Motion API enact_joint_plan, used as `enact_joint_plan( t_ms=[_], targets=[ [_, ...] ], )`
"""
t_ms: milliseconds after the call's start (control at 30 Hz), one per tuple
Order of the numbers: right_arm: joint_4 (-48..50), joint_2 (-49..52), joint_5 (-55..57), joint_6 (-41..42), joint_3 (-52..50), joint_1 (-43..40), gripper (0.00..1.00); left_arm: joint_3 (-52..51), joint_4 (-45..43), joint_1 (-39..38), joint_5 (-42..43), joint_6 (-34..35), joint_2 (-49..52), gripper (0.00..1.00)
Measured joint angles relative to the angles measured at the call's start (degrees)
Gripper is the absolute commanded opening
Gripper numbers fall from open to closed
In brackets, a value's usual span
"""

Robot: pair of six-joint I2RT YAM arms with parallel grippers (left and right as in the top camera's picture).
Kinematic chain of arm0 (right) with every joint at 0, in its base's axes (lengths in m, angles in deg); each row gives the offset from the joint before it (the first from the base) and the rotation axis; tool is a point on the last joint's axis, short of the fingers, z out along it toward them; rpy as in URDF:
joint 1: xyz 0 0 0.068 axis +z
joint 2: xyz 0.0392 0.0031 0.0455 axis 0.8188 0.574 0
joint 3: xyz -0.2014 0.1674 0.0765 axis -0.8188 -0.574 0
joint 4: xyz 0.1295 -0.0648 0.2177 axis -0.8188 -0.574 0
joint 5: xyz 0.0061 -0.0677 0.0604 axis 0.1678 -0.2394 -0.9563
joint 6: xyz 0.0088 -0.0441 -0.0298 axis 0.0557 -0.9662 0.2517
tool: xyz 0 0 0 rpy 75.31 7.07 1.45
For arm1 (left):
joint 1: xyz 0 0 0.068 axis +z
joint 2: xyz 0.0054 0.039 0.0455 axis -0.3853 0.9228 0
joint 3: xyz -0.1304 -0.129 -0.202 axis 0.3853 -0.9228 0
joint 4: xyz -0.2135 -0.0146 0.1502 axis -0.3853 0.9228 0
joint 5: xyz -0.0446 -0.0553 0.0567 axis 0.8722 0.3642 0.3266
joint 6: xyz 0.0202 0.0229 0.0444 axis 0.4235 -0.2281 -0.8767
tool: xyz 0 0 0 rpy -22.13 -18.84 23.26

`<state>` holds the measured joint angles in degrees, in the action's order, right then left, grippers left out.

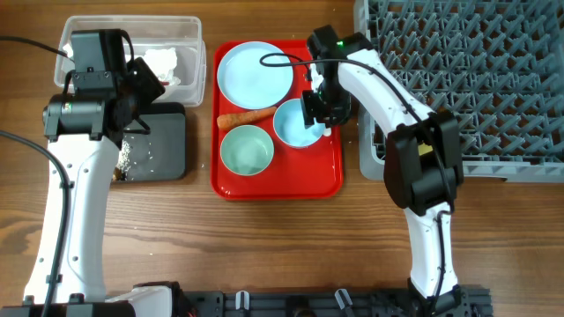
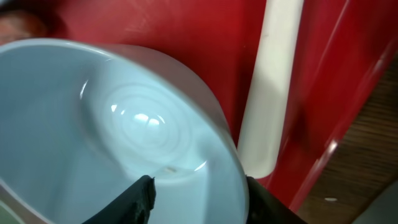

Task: Sort waste into correct bins and load items into the dishwasher rack
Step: 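Move the right gripper to the blue bowl and grasp its rim, then carry the blue bowl right and set it upright in the rack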

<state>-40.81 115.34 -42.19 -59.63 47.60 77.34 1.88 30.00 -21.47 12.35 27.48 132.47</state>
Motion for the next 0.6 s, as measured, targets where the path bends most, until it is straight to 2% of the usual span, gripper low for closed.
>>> enact_joint_plan(
  t_ms=[33,67,100,433,533,600],
  targets=[
    [0.0,0.2,0.0,0.3,0.0,0.0,0.20,0.0,0.0,0.0,0.0,0.0,0.0,0.68],
    [0.1,0.2,0.0,0.5,0.0,0.0,0.07,0.0,0.0,0.0,0.0,0.0,0.0,0.68],
    [0.2,0.2,0.0,0.5,0.0,0.0,0.04,0.0,0.0,0.0,0.0,0.1,0.0,0.68],
    [-2.1,-0.6,-0.3,1.0,0.0,-2.5,0.04,0.0,0.0,0.0,1.3,0.1,0.0,0.70],
    [-1.7,-6.4,2.5,0.9,0.1,-5.1,0.04,0.0,0.0,0.0,1.6,0.3,0.0,0.70],
    [2.0,-12.1,8.6,0.9,0.1,-5.9,0.04,0.0,0.0,0.0,1.6,0.3,0.0,0.70]
  ],
)
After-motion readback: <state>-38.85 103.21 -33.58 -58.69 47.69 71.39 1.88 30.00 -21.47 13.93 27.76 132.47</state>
